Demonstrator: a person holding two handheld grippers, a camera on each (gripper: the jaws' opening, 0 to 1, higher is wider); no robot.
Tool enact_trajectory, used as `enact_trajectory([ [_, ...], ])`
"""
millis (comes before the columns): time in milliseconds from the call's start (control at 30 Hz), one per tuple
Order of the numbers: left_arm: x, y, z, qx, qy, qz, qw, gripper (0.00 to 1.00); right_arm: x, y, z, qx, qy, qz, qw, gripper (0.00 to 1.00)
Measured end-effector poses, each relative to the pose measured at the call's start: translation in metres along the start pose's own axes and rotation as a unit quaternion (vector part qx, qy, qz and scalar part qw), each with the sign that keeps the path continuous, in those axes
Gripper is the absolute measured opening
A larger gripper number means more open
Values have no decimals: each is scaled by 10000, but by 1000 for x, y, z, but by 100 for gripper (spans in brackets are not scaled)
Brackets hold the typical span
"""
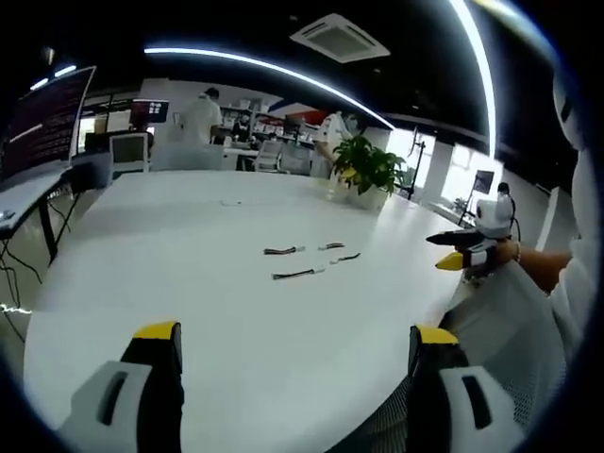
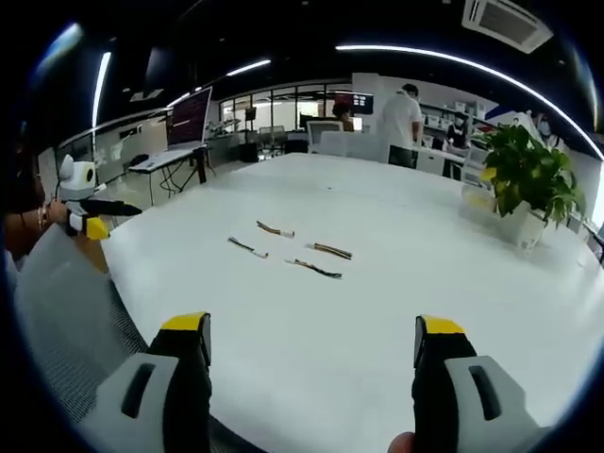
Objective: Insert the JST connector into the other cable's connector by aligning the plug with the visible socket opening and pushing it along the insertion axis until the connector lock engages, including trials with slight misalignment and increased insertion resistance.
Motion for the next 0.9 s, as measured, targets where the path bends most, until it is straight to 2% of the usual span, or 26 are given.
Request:
enact_trajectory([
  [900, -23, 25, 22, -4, 267, -82, 9996, 99, 16, 15, 19, 14, -71, -39, 10000, 87],
])
Point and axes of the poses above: the point that each gripper's makers call its tool centre point, and the gripper's own axes: y roughly forward along the fingers, x roughly to its right, z roughly out of its top, the point moved 8 cm from there along -y, roughly backward along the fingers, and after that the axes turned 14 degrees about y, right-handed, at the moved point
